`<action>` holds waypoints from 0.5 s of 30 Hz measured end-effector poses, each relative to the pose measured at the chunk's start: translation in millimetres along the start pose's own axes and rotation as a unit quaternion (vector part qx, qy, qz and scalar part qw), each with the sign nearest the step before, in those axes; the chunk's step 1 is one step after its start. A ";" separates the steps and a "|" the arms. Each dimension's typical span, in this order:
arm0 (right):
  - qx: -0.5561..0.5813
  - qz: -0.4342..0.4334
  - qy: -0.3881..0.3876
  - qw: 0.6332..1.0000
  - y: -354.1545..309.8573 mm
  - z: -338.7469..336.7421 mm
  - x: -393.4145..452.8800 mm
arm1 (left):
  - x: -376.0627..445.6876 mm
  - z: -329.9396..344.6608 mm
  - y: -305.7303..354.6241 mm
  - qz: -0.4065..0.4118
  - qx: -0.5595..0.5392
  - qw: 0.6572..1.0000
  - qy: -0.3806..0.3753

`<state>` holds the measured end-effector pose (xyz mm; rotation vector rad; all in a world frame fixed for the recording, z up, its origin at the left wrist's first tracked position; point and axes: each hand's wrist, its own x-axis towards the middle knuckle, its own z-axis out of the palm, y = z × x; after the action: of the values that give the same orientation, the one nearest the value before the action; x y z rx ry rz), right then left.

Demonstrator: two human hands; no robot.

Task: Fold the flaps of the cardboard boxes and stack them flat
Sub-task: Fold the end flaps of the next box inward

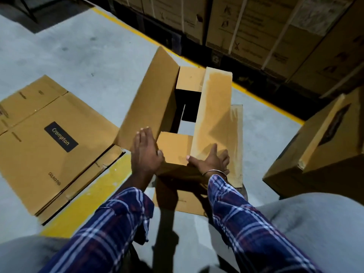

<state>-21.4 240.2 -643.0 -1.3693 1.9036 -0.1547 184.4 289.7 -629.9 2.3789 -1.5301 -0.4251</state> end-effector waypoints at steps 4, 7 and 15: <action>-0.111 -0.007 -0.035 0.993 5.9 14.0 -2.4 | 23.1 13.3 -26.8 -0.101 -0.036 0.993 -0.050; -0.117 -0.006 -0.017 0.993 5.5 19.5 -0.6 | 32.2 23.3 -36.5 -0.194 -0.196 0.953 -0.129; -0.075 0.024 0.042 0.996 7.8 25.1 12.9 | 31.0 45.1 -24.8 -0.253 -0.378 0.860 -0.231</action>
<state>-12.8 240.7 -671.0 -1.4339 2.0516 -0.0465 199.6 267.9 -683.8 2.0336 -0.6042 -1.4860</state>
